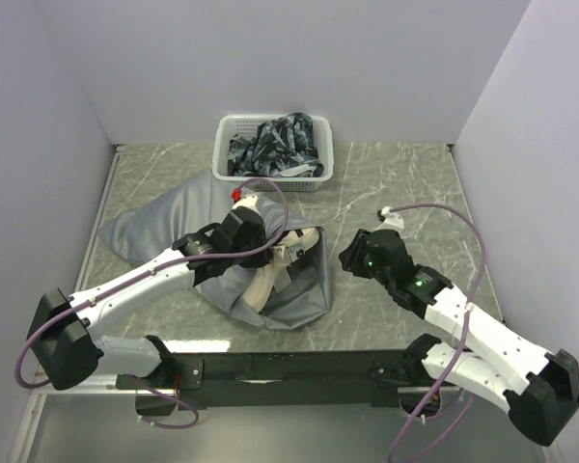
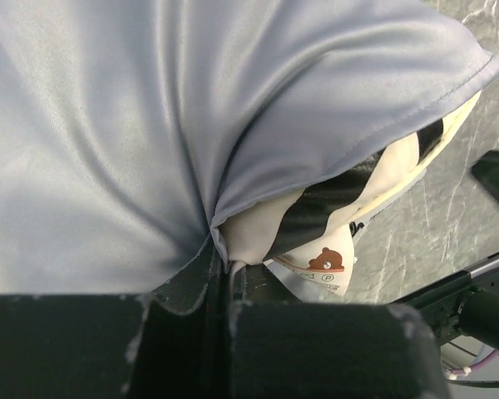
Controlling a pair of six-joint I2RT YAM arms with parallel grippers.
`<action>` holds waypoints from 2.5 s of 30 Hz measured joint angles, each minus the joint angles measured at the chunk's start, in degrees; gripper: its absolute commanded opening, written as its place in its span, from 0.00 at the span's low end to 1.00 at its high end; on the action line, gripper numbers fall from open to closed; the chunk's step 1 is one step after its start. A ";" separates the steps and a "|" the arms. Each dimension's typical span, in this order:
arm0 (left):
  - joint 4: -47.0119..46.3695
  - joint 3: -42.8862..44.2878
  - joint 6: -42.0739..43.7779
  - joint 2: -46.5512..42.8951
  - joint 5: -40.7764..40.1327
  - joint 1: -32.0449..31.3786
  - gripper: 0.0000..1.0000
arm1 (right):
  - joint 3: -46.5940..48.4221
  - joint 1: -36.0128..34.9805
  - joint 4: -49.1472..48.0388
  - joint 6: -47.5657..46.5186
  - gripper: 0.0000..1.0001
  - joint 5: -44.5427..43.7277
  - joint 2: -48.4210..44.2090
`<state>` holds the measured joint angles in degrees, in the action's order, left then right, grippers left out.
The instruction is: Put the pillow into the pillowcase
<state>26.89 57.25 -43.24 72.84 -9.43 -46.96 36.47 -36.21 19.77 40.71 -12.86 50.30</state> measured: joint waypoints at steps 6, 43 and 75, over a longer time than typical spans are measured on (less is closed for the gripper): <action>-2.49 -1.73 -1.53 0.00 0.63 0.07 0.01 | 0.00 -8.00 -4.87 1.33 0.35 -1.03 7.98; -9.49 -7.15 -5.16 0.20 -0.90 1.22 0.01 | 10.05 -14.43 -16.70 12.04 0.00 -12.50 45.40; -15.50 -12.70 -6.93 4.72 2.56 2.27 0.01 | 0.15 -14.27 1.64 7.28 0.18 -11.43 0.94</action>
<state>11.40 44.56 -50.17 77.56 -6.87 -44.69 36.62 -50.48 21.41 47.99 -24.29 51.24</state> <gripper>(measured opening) 0.053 0.019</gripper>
